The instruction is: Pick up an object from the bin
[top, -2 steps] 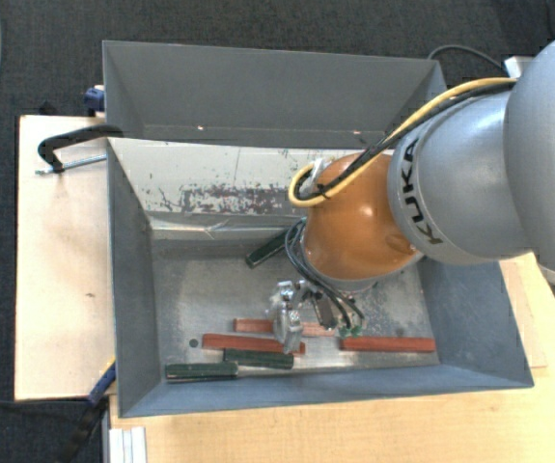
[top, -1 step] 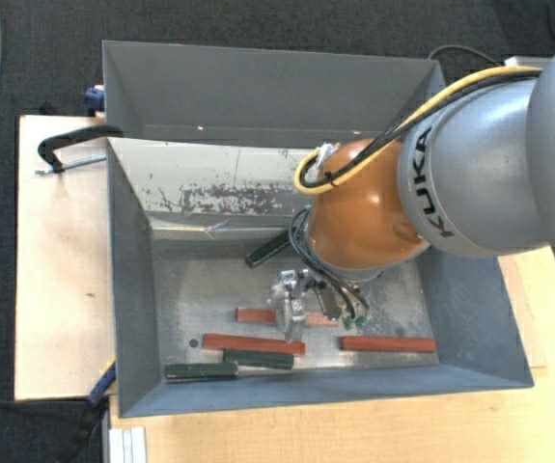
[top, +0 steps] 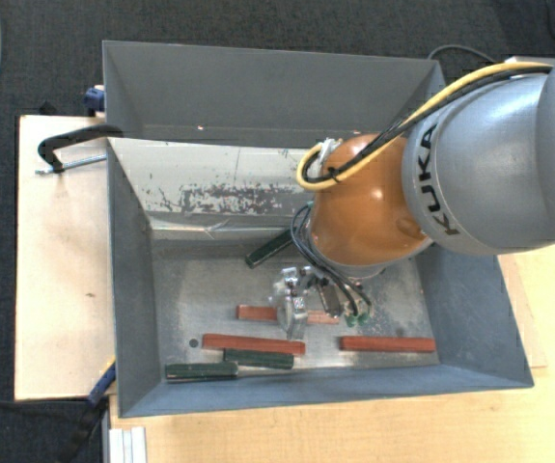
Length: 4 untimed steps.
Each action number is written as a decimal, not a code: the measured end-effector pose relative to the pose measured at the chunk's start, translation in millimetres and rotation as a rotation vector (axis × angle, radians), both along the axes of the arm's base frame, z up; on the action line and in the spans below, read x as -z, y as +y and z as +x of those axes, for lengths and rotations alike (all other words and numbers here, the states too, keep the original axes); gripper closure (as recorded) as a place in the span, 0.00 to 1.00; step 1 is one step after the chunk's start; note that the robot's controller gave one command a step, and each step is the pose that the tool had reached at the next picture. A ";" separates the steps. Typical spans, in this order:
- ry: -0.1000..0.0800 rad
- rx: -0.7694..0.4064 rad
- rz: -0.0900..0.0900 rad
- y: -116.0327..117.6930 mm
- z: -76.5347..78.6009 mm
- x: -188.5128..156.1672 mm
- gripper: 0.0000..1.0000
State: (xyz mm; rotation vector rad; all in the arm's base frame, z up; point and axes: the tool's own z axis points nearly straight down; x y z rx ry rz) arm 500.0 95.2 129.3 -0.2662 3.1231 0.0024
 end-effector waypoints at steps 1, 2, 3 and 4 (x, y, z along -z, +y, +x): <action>0.000 0.000 0.000 0.0 -0.1 -8.3 1.00; 0.005 0.000 -0.001 0.1 -0.6 -16.2 1.00; 0.004 0.000 -0.001 0.2 -0.7 -31.9 1.00; 0.000 0.000 0.000 0.6 0.4 -43.2 1.00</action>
Offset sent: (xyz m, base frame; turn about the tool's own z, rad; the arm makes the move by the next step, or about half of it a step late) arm 0.0000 0.0000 0.0632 0.0000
